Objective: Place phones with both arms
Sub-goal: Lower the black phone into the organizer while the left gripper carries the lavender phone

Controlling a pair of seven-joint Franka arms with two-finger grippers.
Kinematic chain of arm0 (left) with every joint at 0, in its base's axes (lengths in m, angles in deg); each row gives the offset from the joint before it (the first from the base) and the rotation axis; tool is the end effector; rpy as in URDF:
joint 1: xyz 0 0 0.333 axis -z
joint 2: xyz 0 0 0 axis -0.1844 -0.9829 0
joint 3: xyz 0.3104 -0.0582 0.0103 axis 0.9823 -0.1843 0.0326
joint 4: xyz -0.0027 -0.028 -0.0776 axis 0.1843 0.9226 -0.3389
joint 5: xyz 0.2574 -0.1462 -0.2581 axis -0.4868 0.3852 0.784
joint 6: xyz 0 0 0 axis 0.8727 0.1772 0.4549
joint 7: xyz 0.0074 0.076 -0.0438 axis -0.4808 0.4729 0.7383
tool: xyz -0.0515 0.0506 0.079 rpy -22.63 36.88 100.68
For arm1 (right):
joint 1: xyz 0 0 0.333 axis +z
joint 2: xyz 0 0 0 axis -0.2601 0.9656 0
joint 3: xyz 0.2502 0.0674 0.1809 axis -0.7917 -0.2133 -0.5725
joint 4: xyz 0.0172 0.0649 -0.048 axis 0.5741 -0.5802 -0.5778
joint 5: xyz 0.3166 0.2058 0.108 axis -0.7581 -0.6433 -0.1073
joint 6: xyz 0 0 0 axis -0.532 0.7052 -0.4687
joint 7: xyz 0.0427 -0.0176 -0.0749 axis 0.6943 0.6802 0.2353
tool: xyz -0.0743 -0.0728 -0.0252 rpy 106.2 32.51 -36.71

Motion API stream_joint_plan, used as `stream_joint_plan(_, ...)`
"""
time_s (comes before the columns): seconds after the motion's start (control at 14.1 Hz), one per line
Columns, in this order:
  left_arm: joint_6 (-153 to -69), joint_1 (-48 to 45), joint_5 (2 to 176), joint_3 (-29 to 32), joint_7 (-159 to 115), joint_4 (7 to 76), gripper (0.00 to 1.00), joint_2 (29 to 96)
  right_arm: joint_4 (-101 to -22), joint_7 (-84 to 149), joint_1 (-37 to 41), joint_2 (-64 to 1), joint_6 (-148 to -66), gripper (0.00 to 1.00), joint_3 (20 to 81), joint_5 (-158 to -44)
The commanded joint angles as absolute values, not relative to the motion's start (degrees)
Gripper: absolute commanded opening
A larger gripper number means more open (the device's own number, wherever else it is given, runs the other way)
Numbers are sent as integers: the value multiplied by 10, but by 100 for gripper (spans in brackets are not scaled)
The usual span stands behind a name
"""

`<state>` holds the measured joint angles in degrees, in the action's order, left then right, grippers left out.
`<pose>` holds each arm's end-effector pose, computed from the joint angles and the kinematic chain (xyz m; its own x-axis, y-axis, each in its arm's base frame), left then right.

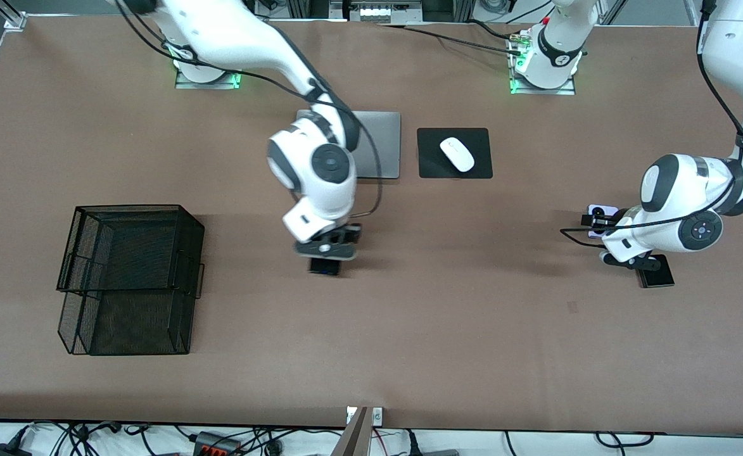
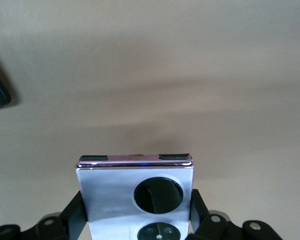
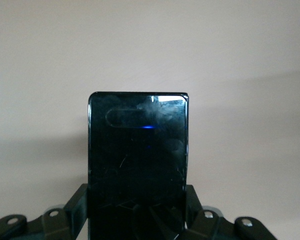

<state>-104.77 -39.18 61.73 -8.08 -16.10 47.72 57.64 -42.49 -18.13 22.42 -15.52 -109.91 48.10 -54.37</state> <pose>0.5937 0.0410 0.2369 0.9211 -0.1252 -0.3688 -0.1359 -0.9907 -0.0032 0.6020 0.4092 0.3034 0.9883 -0.1015 0.1138 -0.1168 -0.9836 0.1372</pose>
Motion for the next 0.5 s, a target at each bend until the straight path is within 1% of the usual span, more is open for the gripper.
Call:
stream_joint_plan(0.0,-991,-392,618,-135,-164,426,30,577,-447,-108,158,-221,-1025,18,467,-540)
stream_joint_plan(0.07,-991,-385,623,-146,-165,423,30,576,-447,-78,139,-232,-1000,18,467,-543)
stream_joint_plan(0.21,-992,-339,659,-150,-181,404,28,568,-460,-36,104,-253,-962,18,467,-543)
stream_joint_plan(0.43,-993,-242,677,-150,-246,338,29,530,-464,57,38,-266,-927,18,467,-543)
